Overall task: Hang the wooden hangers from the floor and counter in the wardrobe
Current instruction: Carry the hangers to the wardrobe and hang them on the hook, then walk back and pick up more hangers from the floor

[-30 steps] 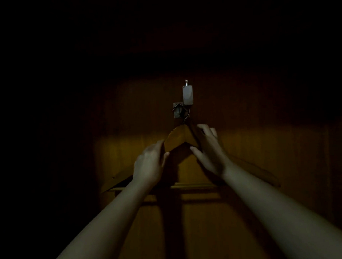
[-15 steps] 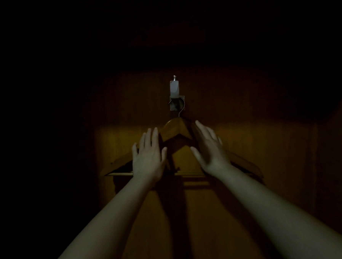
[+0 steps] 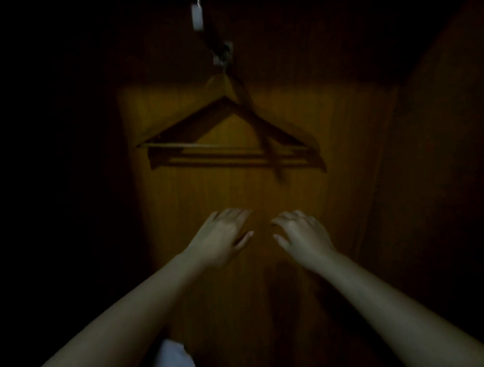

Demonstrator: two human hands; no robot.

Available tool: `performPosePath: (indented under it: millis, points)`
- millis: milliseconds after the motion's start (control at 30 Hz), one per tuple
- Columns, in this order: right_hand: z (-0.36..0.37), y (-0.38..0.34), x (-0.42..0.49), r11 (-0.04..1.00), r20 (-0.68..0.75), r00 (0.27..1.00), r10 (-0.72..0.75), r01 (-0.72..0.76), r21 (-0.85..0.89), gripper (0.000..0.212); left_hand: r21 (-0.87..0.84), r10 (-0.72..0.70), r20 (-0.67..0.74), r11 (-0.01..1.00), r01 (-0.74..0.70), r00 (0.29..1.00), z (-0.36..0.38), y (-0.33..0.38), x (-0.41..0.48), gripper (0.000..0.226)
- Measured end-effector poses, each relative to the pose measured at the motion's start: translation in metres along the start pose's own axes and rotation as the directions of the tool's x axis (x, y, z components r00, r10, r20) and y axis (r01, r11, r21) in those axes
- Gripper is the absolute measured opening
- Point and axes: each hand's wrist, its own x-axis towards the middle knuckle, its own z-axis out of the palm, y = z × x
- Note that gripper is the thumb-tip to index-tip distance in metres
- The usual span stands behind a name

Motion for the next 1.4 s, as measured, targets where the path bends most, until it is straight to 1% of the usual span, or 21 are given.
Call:
performPosePath:
  millis: [33, 133, 200, 267, 333, 467, 533, 633, 700, 800, 867, 900, 967, 1000, 1067, 1100, 1133, 1233, 1267, 1400]
  points:
    - [0.01, 0.002, -0.019, 1.0, 0.05, 0.998, 0.026, -0.027, 0.016, 0.04, -0.015, 0.025, 0.077, 1.0, -0.024, 0.997, 0.011, 0.01, -0.012, 0.052]
    - [0.039, 0.007, -0.077, 0.993, 0.188, 0.978, 0.093, -0.105, 0.056, 0.04, -0.062, 0.095, 0.239, 0.995, -0.082, 0.966, 0.045, 0.037, -0.053, 0.044]
    - [0.057, 0.009, -0.115, 0.983, 0.232, 0.966, 0.118, -0.146, 0.11, 0.038, -0.142, 0.092, 0.327, 0.989, -0.047, 0.94, 0.064, 0.055, -0.08, 0.041]
    - [0.073, 0.013, -0.154, 0.968, 0.239, 0.961, 0.142, -0.185, 0.167, 0.033, -0.229, 0.086, 0.365, 0.973, 0.0, 0.927, 0.081, 0.071, -0.106, 0.04]
    - [0.088, 0.014, -0.192, 0.948, 0.276, 0.946, 0.173, -0.236, 0.214, 0.028, -0.283, 0.083, 0.406, 0.958, 0.039, 0.91, 0.101, 0.086, -0.131, 0.038]
    - [0.125, 0.017, -0.267, 0.909, 0.389, 0.89, 0.239, -0.346, 0.234, 0.023, -0.361, 0.054, 0.518, 0.919, 0.161, 0.853, 0.154, 0.107, -0.187, 0.03]
    - [0.145, 0.018, -0.305, 0.887, 0.45, 0.847, 0.284, -0.41, 0.211, 0.023, -0.392, 0.038, 0.573, 0.89, 0.233, 0.818, 0.177, 0.117, -0.218, 0.031]
    - [0.173, 0.017, -0.36, 0.845, 0.557, 0.758, 0.339, -0.505, 0.173, 0.02, -0.391, 0.035, 0.651, 0.872, 0.295, 0.758, 0.206, 0.126, -0.26, 0.027]
    - [0.184, 0.013, -0.392, 0.823, 0.62, 0.694, 0.367, -0.552, 0.13, 0.019, -0.374, 0.008, 0.706, 0.853, 0.364, 0.708, 0.225, 0.128, -0.289, 0.026]
    - [0.195, 0.005, -0.439, 0.765, 0.672, 0.585, 0.454, -0.643, 0.042, 0.024, -0.386, 0.03, 0.772, 0.816, 0.431, 0.635, 0.252, 0.131, -0.329, 0.024]
    - [0.204, -0.002, -0.471, 0.691, 0.699, 0.491, 0.52, -0.723, -0.007, 0.028, -0.328, 0.014, 0.833, 0.818, 0.473, 0.553, 0.268, 0.129, -0.354, 0.023]
    - [0.209, -0.006, -0.488, 0.646, 0.719, 0.43, 0.545, -0.763, -0.033, 0.029, -0.301, -0.002, 0.853, 0.815, 0.495, 0.521, 0.275, 0.127, -0.366, 0.028]
    - [0.216, -0.019, -0.522, 0.533, 0.762, 0.296, 0.576, -0.843, -0.075, 0.03, -0.265, -0.021, 0.892, 0.786, 0.559, 0.452, 0.289, 0.122, -0.39, 0.044]
    - [0.218, -0.027, -0.538, 0.464, 0.778, 0.227, 0.586, -0.881, -0.093, 0.03, -0.242, -0.031, 0.908, 0.775, 0.584, 0.417, 0.295, 0.12, -0.402, 0.044]
    - [0.222, -0.048, -0.573, 0.308, 0.792, 0.094, 0.604, -0.943, -0.122, 0.029, -0.178, -0.045, 0.943, 0.771, 0.612, 0.331, 0.298, 0.117, -0.421, 0.023]
    - [0.224, -0.06, -0.59, 0.222, 0.791, 0.033, 0.611, -0.966, -0.132, 0.028, -0.15, -0.045, 0.956, 0.775, 0.614, 0.291, 0.301, 0.114, -0.429, 0.02]
    - [0.225, -0.075, -0.606, 0.134, 0.788, -0.027, 0.616, -0.981, -0.138, 0.028, -0.14, -0.031, 0.965, 0.778, 0.612, 0.261, 0.307, 0.109, -0.437, 0.022]
    - [0.228, -0.125, -0.651, -0.13, 0.778, -0.181, 0.601, -0.983, -0.128, 0.026, -0.155, 0.063, 0.981, 0.831, 0.534, 0.186, 0.313, 0.097, -0.458, 0.012]
    - [0.227, -0.143, -0.663, -0.197, 0.774, -0.222, 0.593, -0.972, -0.129, 0.025, -0.168, 0.099, 0.982, 0.851, 0.497, 0.161, 0.314, 0.094, -0.462, 0.009]
    - [0.228, -0.213, -0.707, -0.391, 0.761, -0.356, 0.542, -0.909, -0.146, 0.025, -0.222, 0.213, 0.975, 0.918, 0.328, 0.064, 0.319, 0.091, -0.47, 0.009]
